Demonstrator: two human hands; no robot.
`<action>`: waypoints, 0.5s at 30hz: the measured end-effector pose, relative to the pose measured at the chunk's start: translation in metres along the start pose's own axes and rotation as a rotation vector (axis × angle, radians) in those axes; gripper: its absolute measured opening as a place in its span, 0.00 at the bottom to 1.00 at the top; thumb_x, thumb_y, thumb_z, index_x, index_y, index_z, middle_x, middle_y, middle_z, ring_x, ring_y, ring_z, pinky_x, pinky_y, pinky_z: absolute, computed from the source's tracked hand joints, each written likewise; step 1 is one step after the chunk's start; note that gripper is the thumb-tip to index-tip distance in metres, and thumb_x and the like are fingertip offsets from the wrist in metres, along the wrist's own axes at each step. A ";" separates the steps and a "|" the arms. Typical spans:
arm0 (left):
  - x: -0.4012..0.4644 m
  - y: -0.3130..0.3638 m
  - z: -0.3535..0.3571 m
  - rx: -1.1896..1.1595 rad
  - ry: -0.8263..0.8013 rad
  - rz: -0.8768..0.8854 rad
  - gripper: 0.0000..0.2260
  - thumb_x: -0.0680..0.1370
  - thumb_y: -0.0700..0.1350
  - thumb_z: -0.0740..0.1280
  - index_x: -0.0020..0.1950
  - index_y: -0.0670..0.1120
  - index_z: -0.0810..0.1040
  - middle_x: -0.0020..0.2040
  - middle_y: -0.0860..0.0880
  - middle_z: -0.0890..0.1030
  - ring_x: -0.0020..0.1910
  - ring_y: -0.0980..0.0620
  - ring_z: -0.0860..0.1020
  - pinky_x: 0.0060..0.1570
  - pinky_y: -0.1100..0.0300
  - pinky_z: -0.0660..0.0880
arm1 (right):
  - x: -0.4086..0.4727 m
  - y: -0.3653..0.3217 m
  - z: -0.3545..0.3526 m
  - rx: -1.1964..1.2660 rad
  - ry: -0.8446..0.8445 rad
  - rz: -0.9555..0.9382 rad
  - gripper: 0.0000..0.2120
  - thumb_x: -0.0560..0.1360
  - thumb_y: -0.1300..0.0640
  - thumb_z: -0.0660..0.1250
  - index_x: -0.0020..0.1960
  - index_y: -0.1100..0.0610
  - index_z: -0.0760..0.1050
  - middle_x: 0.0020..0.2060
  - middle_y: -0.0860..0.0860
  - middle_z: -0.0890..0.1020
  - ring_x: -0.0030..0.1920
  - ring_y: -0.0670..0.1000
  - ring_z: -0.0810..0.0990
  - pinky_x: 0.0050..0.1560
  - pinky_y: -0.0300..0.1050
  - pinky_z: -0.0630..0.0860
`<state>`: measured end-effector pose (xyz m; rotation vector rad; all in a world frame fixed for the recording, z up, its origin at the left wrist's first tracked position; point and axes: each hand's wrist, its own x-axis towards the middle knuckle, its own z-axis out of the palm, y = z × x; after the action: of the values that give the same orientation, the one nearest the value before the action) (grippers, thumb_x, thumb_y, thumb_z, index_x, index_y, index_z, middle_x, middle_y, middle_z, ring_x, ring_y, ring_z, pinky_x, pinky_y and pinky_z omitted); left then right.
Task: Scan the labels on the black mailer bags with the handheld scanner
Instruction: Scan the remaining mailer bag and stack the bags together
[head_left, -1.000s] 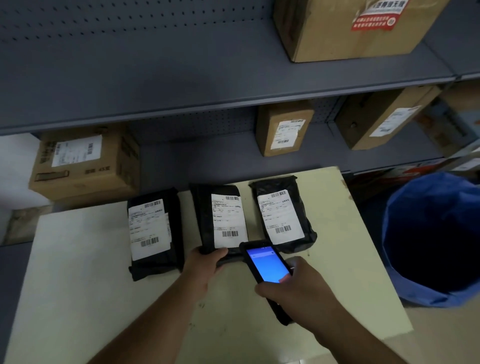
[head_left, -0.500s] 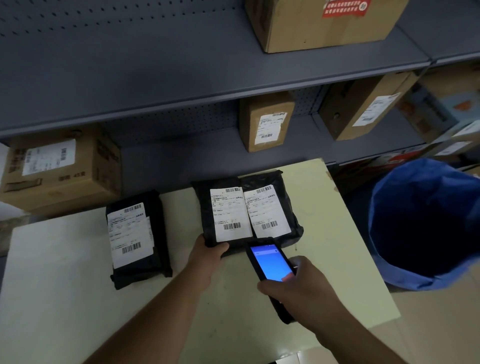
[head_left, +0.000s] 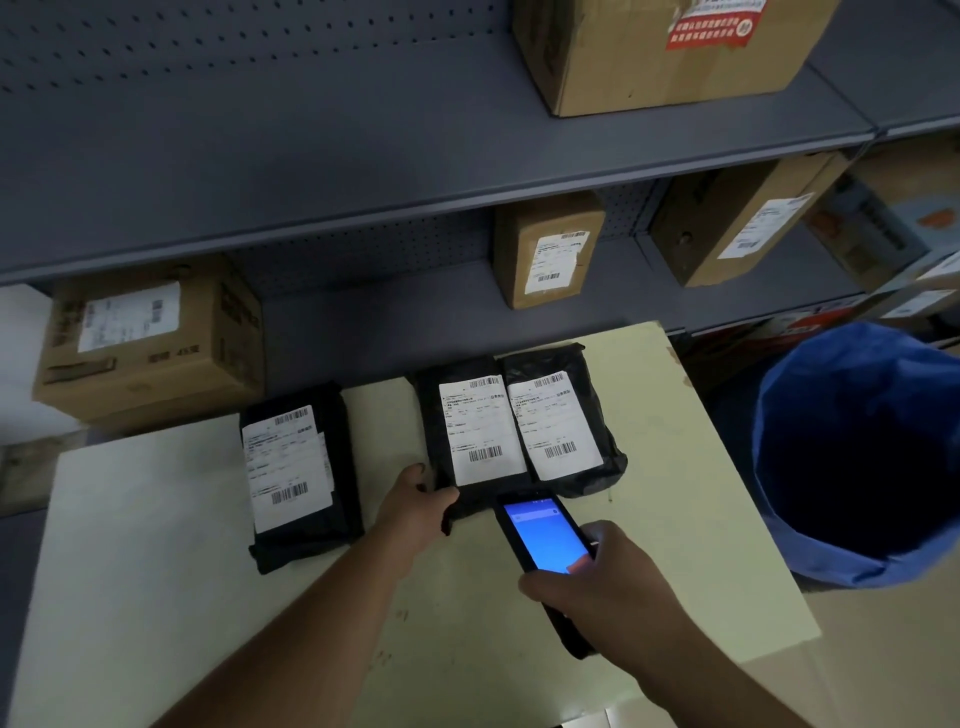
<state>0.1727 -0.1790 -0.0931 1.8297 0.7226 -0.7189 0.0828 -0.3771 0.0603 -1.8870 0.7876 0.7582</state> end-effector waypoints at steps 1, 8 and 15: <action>-0.002 0.000 -0.005 0.030 -0.004 0.008 0.33 0.79 0.47 0.72 0.82 0.49 0.63 0.71 0.44 0.76 0.56 0.48 0.77 0.54 0.56 0.76 | -0.001 -0.002 0.003 -0.004 -0.008 -0.006 0.20 0.65 0.52 0.77 0.52 0.49 0.72 0.34 0.50 0.81 0.24 0.47 0.76 0.29 0.41 0.76; -0.015 -0.011 -0.039 0.048 0.005 0.088 0.33 0.79 0.47 0.72 0.81 0.49 0.63 0.74 0.46 0.73 0.60 0.50 0.74 0.59 0.60 0.74 | -0.012 -0.015 0.030 -0.051 -0.028 -0.040 0.20 0.65 0.52 0.78 0.53 0.50 0.73 0.33 0.48 0.80 0.22 0.44 0.75 0.29 0.41 0.76; -0.023 -0.019 -0.085 -0.080 0.035 0.089 0.33 0.77 0.48 0.73 0.80 0.51 0.65 0.68 0.51 0.74 0.61 0.50 0.78 0.55 0.53 0.82 | -0.025 -0.033 0.067 -0.125 -0.068 -0.099 0.20 0.65 0.52 0.78 0.53 0.50 0.74 0.33 0.48 0.81 0.24 0.45 0.76 0.29 0.42 0.76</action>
<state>0.1561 -0.0965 -0.0592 1.7933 0.6788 -0.5938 0.0810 -0.2992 0.0710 -1.9847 0.6121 0.8213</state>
